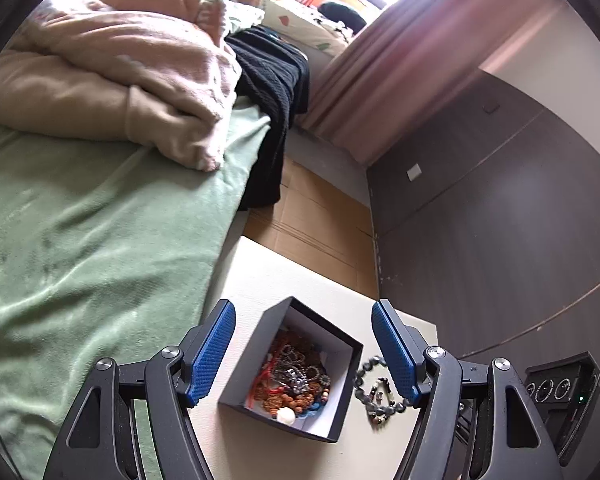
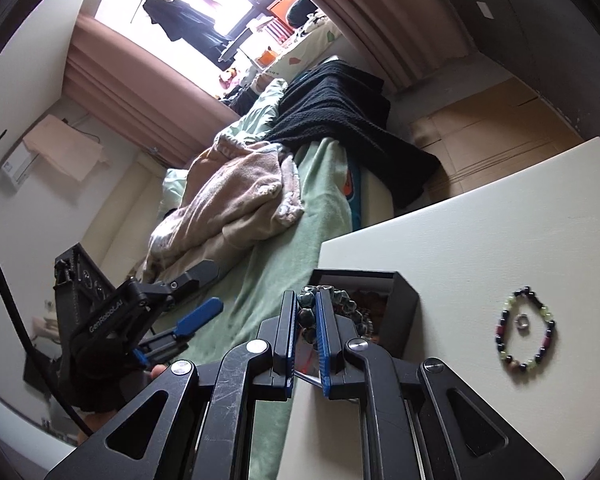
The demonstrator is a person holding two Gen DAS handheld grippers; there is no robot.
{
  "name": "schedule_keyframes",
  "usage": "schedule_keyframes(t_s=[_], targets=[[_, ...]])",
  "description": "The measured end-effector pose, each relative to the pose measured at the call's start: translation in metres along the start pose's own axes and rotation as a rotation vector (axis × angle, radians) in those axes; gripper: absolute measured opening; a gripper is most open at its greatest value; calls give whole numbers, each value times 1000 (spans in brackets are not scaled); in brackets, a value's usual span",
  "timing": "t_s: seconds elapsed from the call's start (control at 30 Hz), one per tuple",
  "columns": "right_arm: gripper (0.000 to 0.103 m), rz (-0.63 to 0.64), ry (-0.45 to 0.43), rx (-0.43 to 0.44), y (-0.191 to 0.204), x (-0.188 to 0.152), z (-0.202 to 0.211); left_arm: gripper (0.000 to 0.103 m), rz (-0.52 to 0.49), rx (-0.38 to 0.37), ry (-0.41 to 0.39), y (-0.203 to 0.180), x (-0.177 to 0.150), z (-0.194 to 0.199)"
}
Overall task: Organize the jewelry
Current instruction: 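Carry chain and bead bracelet over the black box and open both grippers, then grasp the black-green-red bead bracelet with the left gripper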
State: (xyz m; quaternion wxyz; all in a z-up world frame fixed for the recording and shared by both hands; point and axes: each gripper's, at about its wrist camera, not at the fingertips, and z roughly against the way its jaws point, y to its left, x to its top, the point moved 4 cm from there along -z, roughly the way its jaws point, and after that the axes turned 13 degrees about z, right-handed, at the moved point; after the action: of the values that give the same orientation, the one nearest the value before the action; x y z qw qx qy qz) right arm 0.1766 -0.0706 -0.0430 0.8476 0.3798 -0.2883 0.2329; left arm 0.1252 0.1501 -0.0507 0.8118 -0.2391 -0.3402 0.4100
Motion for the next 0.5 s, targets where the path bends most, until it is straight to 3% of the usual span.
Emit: schedule_keyframes(t_s=[0.03, 0.1, 0.13, 0.17, 0.27, 0.5], targets=[[11, -1, -4, 9, 3, 1, -4, 71, -4, -1, -11, 0, 1, 2], [26, 27, 1, 3, 11, 1, -12, 71, -19, 7, -30, 1, 2, 5], [47, 47, 31, -15, 14, -1, -17, 71, -30, 11, -34, 0, 0, 6], [56, 54, 46, -40, 14, -4, -18, 71, -44, 17, -32, -1, -2, 6], [56, 43, 39, -107, 6, -9, -10, 71, -91, 29, -10, -7, -12, 4], [57, -26, 19, -173, -21, -18, 26, 71, -195, 21, -32, -26, -38, 11]])
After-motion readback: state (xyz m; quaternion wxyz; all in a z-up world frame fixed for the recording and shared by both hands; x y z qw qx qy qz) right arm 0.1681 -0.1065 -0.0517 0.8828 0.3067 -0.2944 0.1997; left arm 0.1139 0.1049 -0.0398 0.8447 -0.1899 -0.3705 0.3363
